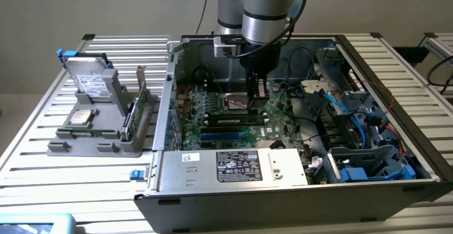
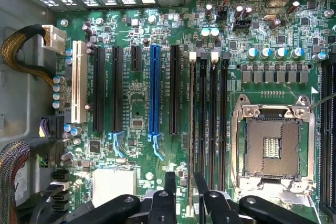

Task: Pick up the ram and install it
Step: 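Press down the ram until it locks into place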

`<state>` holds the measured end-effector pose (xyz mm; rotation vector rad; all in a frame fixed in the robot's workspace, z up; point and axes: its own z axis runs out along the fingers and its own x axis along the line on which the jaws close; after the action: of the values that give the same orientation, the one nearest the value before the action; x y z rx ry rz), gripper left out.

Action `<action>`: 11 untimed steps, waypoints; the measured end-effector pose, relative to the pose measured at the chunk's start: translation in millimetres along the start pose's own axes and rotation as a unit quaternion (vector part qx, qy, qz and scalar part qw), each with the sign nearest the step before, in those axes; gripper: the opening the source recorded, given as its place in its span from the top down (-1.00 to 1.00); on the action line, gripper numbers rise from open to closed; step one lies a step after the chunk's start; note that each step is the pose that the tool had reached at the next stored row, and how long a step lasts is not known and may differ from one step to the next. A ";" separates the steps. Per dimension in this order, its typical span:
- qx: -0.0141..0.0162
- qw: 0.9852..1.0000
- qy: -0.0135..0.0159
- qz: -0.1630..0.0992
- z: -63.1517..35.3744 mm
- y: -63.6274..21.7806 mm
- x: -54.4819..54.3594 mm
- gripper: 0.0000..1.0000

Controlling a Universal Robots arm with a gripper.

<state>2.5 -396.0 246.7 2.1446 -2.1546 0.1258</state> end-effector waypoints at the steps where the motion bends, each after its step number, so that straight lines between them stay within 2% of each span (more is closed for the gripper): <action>1: 0.000 1.000 0.000 0.000 0.0 0.0 0.0 0.46; 4: 0.000 1.000 0.000 0.000 0.0 0.0 0.0 0.51; 5: 0.000 1.000 0.000 0.000 0.0 0.0 0.0 0.63; 6: 0.000 1.000 0.000 0.000 0.0 0.0 0.0 0.63; 7: 0.000 1.000 0.000 0.000 0.0 0.0 0.0 0.76; 11: 0.000 1.000 0.000 0.000 0.0 0.0 0.0 0.79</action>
<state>2.5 -396.1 246.7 2.1446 -2.1547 0.1258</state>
